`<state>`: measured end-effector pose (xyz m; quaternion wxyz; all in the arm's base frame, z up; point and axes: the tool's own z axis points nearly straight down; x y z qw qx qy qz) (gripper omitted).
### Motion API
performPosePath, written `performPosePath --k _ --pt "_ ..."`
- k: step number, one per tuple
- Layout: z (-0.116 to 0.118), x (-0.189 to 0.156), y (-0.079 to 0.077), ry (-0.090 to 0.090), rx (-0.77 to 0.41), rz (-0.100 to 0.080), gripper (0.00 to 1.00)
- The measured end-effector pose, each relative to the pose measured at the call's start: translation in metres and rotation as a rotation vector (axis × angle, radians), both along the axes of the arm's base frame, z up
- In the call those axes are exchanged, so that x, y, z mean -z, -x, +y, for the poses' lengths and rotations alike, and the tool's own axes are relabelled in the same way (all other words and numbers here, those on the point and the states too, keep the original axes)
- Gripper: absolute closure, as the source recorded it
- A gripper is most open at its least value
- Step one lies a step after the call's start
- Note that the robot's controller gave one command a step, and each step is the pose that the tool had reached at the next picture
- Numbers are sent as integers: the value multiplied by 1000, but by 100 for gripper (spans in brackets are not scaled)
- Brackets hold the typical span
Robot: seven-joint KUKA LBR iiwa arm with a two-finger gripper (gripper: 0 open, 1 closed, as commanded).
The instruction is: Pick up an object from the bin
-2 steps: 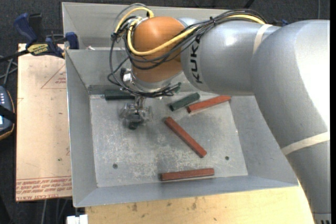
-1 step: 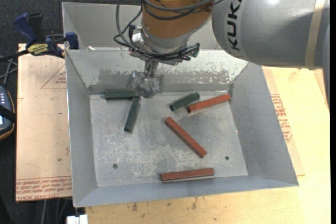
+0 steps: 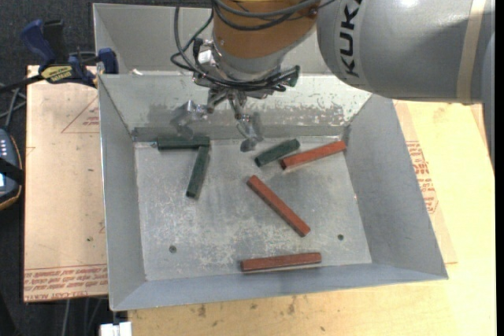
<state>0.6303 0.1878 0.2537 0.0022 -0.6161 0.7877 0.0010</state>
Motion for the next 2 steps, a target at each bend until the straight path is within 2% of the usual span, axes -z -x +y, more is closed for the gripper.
performPosePath --k 1,2 --pt "0 0 0 0 0 0 0" --pt "1 51 11 -1 -15 -5 0"
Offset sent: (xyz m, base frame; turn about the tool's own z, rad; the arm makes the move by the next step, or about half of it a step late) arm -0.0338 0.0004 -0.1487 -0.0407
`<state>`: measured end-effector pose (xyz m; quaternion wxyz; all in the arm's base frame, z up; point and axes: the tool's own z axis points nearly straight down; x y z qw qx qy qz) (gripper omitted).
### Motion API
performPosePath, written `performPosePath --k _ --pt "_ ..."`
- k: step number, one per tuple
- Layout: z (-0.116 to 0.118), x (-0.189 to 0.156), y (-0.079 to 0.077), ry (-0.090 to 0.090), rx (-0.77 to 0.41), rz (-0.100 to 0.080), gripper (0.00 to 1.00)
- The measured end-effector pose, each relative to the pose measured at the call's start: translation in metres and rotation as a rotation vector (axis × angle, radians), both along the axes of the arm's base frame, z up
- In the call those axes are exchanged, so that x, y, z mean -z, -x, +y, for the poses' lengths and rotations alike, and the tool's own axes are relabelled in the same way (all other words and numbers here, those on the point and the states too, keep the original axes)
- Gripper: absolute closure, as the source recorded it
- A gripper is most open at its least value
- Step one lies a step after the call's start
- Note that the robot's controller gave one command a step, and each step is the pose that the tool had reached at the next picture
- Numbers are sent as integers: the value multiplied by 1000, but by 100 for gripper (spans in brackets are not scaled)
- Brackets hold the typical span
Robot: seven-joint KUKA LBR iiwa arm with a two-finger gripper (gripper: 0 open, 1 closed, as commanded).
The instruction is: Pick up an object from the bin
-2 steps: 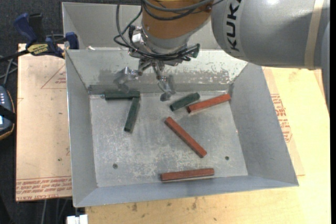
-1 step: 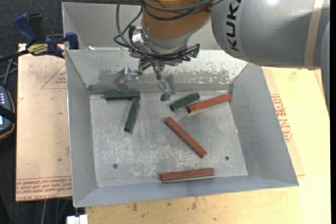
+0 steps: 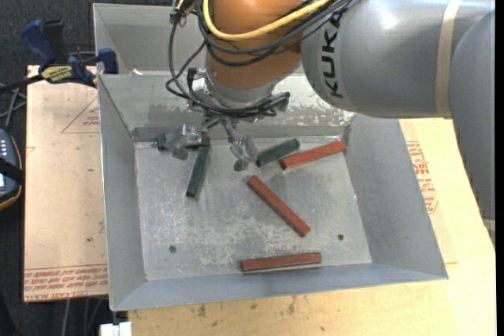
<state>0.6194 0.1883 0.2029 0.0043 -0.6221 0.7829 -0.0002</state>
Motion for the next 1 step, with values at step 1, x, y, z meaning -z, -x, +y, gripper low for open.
performPosePath --k 1 --pt "28 76 19 1 42 3 0"
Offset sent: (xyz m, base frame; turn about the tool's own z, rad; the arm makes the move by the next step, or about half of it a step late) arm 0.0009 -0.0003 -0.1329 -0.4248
